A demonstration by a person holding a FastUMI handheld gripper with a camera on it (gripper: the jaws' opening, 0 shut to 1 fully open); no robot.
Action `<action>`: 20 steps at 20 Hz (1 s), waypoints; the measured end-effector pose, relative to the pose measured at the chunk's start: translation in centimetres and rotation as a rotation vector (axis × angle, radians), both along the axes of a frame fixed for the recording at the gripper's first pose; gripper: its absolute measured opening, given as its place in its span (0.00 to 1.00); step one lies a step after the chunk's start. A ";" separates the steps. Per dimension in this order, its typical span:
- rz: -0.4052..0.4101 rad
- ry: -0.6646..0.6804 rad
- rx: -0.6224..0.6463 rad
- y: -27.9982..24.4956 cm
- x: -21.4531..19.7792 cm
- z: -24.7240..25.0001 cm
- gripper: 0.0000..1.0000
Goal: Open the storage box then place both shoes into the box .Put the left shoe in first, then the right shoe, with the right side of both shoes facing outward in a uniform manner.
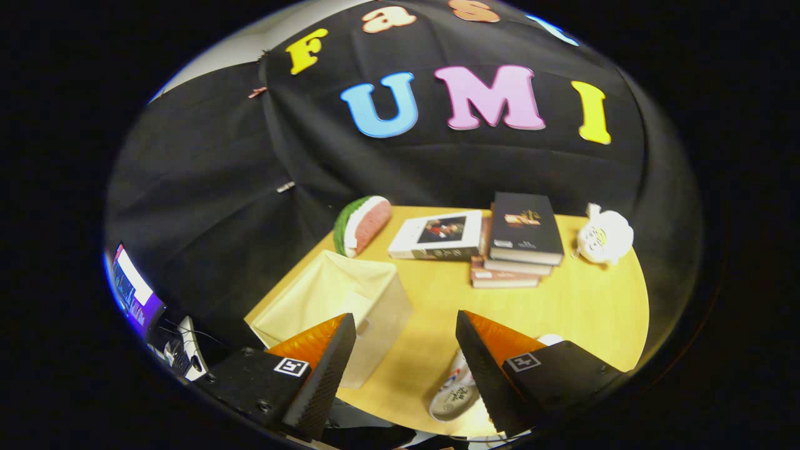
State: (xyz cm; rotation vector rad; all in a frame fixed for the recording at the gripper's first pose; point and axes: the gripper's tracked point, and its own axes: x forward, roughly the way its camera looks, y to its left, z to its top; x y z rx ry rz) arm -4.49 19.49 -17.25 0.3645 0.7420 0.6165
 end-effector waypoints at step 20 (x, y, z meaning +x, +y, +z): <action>-0.257 0.342 -0.171 -2.4 -2.3 -24.3 0.50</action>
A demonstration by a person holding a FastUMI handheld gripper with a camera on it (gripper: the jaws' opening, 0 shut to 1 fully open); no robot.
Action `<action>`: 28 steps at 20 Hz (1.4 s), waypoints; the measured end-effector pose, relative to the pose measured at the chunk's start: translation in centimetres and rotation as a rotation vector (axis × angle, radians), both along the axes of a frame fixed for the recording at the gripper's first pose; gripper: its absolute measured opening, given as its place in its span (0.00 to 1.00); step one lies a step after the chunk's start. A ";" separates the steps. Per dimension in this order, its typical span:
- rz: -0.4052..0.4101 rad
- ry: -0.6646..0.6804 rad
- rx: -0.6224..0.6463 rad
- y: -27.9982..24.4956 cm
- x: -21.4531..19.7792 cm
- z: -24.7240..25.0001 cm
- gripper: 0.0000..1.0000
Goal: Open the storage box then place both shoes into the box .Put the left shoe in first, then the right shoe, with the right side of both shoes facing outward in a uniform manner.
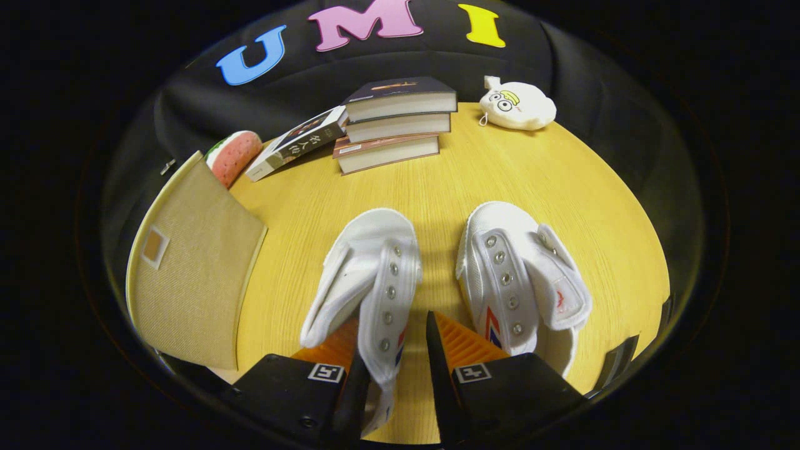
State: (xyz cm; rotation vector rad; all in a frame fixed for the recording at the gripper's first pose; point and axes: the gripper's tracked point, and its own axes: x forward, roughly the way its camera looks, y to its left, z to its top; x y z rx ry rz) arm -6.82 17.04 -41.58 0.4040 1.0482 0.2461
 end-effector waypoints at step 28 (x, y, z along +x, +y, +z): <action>-0.115 0.266 0.389 15.4 4.1 26.1 0.07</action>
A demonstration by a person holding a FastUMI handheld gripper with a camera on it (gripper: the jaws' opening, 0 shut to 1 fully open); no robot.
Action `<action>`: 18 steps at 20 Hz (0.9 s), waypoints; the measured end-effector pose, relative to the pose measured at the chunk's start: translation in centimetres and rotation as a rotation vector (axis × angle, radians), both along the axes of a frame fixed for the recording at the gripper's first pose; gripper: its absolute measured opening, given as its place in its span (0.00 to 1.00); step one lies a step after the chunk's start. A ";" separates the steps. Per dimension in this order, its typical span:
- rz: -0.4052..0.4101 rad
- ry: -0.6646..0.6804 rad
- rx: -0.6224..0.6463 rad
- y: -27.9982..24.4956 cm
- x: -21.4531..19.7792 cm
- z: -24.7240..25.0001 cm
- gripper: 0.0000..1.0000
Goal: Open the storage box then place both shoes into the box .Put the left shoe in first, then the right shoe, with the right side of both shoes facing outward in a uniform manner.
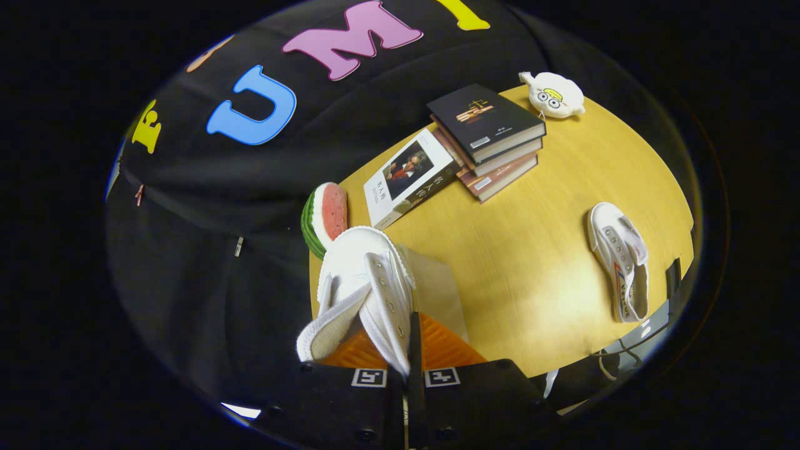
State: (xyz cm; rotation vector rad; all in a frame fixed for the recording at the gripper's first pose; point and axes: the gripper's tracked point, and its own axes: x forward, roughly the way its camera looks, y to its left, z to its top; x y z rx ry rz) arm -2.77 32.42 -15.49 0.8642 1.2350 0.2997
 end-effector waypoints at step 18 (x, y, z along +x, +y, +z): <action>0.104 0.125 0.104 17.1 -2.6 -5.6 0.65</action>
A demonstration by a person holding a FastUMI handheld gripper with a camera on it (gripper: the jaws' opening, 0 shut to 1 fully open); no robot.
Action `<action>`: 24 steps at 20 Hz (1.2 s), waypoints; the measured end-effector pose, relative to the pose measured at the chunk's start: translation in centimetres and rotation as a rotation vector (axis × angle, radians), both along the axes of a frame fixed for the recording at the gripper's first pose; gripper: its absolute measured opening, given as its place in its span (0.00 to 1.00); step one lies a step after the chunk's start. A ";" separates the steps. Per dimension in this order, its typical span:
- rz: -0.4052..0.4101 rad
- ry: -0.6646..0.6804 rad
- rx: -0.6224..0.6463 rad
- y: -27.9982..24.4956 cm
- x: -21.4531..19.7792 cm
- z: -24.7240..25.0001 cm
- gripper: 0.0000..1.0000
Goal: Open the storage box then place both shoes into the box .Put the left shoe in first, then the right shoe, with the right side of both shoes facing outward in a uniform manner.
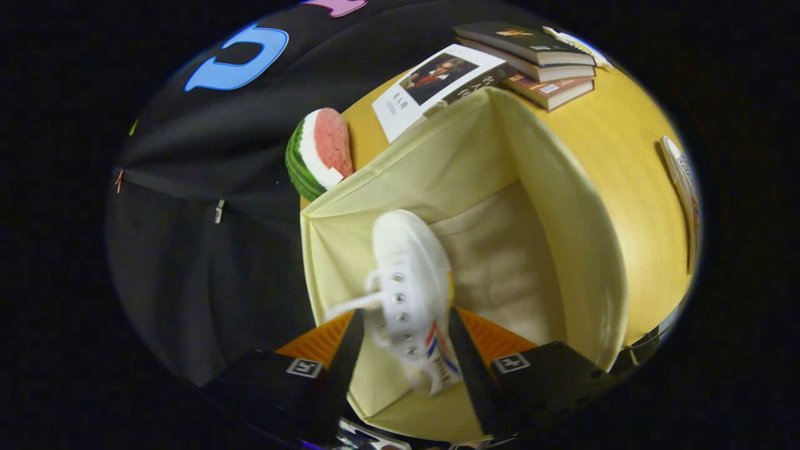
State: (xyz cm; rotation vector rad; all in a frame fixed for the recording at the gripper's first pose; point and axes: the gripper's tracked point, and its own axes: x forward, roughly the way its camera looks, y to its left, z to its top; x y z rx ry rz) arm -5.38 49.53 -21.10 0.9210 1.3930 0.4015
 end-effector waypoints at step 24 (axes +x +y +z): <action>-0.047 -0.669 -0.237 -31.5 5.0 5.9 0.98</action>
